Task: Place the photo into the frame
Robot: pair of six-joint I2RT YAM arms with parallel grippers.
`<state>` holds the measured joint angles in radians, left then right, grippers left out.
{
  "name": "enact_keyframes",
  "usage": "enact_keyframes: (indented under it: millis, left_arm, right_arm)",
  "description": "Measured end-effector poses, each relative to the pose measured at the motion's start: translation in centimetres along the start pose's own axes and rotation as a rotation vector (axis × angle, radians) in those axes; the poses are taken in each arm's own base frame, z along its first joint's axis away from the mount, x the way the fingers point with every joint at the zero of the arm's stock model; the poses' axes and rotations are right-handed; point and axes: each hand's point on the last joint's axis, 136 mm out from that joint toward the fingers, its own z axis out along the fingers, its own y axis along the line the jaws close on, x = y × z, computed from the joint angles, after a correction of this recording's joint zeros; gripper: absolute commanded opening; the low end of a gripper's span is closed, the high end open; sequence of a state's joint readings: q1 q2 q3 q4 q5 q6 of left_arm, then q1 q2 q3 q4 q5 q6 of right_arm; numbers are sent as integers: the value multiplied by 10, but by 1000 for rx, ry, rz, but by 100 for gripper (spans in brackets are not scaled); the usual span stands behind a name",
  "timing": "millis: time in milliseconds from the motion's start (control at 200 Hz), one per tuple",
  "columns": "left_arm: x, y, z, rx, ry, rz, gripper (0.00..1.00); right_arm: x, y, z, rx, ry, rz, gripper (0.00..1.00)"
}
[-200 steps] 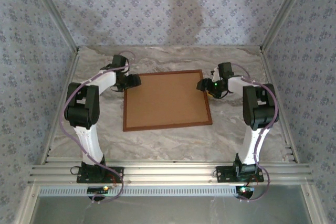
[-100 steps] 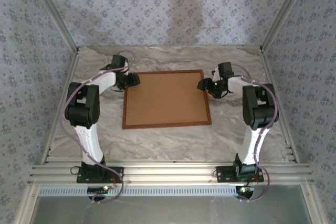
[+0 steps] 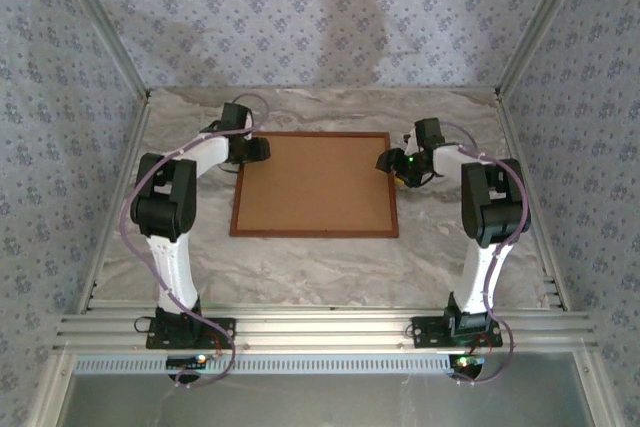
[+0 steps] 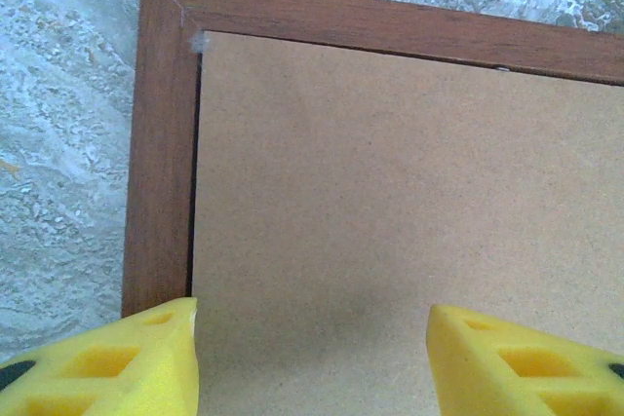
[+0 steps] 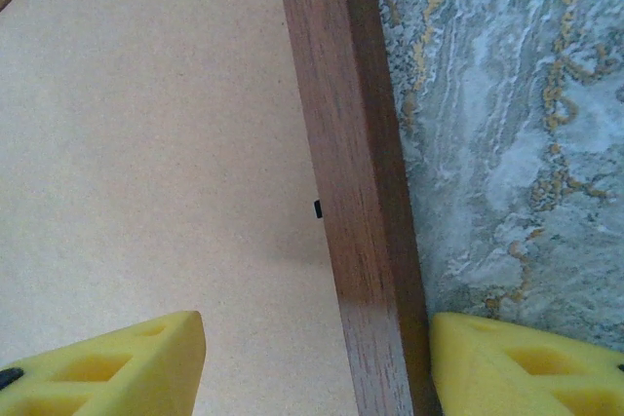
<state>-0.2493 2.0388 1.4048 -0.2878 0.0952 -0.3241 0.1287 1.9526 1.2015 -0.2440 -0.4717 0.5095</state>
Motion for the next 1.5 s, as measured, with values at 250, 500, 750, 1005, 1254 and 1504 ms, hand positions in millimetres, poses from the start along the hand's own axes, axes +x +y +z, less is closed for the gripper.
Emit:
enact_keyframes:
  millis: [250, 500, 750, 1005, 1254, 1504]
  left_arm:
    - [29, -63, 11, 106, 68, 110, 61]
    - [73, -136, 5, 241, 159, 249, 65]
    - [73, -106, -18, 148, 171, 187, 81]
    - [21, -1, -96, -3, -70, -60, 85]
    - [39, 76, -68, -89, 7, -224, 77]
    - [48, 72, -30, -47, 152, -194, 60]
  right_arm:
    - [1, 4, 3, 7, 3, -6, 64]
    - [1, 5, 4, 10, 1, -10, 64]
    - [0, 8, -1, 0, -4, -52, 69]
    - [22, 11, -10, 13, 0, -143, 78]
    - [28, 20, -24, 98, -59, -262, 78]
    - [15, 21, -30, 101, -86, -277, 77]
